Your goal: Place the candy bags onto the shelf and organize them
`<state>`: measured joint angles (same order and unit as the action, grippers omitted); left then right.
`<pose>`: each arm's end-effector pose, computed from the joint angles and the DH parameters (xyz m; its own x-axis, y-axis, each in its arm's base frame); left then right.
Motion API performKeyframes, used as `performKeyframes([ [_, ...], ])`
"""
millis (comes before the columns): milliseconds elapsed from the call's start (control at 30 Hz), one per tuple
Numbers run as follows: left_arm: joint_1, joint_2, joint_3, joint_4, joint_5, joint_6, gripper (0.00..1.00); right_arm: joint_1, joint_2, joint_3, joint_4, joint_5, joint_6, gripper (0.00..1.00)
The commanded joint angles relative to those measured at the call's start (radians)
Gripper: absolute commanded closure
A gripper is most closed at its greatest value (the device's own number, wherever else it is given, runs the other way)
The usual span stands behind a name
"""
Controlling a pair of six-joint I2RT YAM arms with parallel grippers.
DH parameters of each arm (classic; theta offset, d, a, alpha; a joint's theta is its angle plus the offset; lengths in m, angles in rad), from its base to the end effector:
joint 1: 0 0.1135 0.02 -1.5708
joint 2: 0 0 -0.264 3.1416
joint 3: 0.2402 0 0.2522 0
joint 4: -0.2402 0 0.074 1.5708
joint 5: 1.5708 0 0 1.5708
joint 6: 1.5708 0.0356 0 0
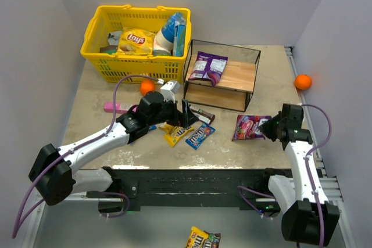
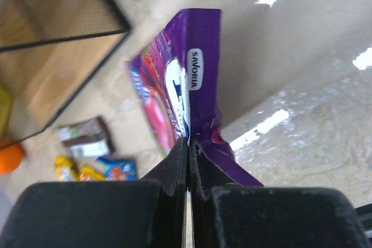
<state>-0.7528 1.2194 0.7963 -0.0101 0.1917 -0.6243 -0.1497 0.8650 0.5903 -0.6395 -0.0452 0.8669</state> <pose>0.1968 -0.1937 0.2698 -0.7146 -0.1168 -0.6897 0.4679 0.6531 -0.5954 0.1661 -0.0234 0.2189 -0.4141 0.8326 -0.3678 0.6758 0.5519 0.4885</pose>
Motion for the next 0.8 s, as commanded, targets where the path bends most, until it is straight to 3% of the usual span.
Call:
performKeyframes([
  [0,0.007,-0.017,0.066,-0.045,-0.112,0.017,0.05,-0.001,-0.067,0.111,-0.08,-0.171,-0.071,1.0],
  [233,0.012,-0.027,0.119,-0.156,-0.302,0.035,0.05,-0.001,-0.15,0.201,-0.135,-0.341,-0.123,1.0],
  [433,0.015,-0.049,0.129,-0.154,-0.301,0.021,0.04,-0.001,-0.159,0.33,-0.135,-0.42,-0.192,1.0],
  [767,0.018,-0.047,0.169,-0.151,-0.225,0.031,0.04,0.01,0.021,0.621,-0.086,-0.528,-0.422,1.0],
])
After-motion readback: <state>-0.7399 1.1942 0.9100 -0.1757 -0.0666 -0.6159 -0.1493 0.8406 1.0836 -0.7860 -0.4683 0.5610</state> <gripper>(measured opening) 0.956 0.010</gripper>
